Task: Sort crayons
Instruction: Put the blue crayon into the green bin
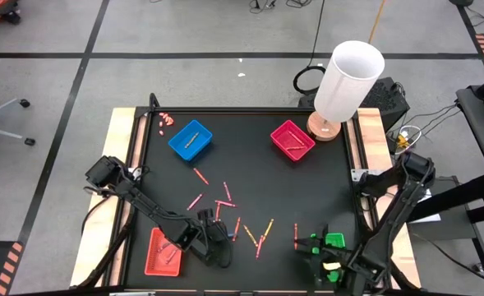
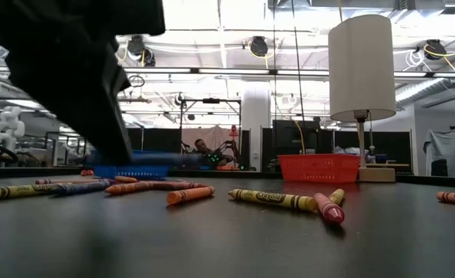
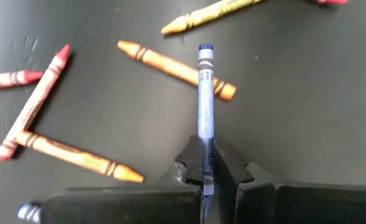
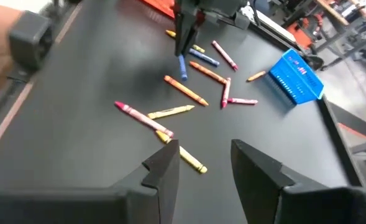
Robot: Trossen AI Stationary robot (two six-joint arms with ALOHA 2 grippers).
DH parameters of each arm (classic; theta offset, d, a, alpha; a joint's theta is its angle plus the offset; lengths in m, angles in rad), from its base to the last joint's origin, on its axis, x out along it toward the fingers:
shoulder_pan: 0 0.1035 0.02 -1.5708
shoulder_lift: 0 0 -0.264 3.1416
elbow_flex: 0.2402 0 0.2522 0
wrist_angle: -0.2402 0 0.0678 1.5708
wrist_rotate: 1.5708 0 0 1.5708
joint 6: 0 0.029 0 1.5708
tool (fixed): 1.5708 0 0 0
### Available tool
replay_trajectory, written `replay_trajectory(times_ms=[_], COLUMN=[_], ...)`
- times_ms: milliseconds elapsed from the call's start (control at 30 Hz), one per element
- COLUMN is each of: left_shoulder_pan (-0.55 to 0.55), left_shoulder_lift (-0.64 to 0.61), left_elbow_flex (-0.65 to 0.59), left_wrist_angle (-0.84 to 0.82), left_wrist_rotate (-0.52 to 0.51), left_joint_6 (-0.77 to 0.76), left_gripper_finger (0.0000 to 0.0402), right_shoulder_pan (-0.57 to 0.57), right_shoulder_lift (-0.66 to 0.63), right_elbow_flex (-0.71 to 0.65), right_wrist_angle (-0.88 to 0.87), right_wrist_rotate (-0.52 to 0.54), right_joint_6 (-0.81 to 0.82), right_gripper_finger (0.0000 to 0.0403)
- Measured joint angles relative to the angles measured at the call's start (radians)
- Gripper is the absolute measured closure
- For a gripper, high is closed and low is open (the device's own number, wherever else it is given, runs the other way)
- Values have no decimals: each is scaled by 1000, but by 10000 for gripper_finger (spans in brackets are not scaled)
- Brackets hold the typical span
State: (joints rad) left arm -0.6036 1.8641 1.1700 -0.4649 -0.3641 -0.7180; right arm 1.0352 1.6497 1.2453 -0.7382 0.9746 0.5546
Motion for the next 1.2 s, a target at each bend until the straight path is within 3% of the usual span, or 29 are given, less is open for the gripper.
replay_trajectory(times_ms=[633, 833, 1200], left_shoulder_pan=[59, 62, 61], left_shoulder_lift=[-2, -2, -3], left_elbow_flex=[115, 115, 115], left_wrist_angle=[68, 159, 256], left_wrist_rotate=[-32, -13, -9], left_joint_6=[161, 239, 316], left_gripper_finger=[395, 395, 395], right_shoulder_pan=[-213, -260, -295], right_shoulder_lift=[196, 212, 210], right_elbow_flex=[0, 0, 0], right_wrist_angle=[321, 377, 474], right_wrist_rotate=[-42, -121, -142], right_joint_6=[-276, -314, -382], right_gripper_finger=[273, 272, 272])
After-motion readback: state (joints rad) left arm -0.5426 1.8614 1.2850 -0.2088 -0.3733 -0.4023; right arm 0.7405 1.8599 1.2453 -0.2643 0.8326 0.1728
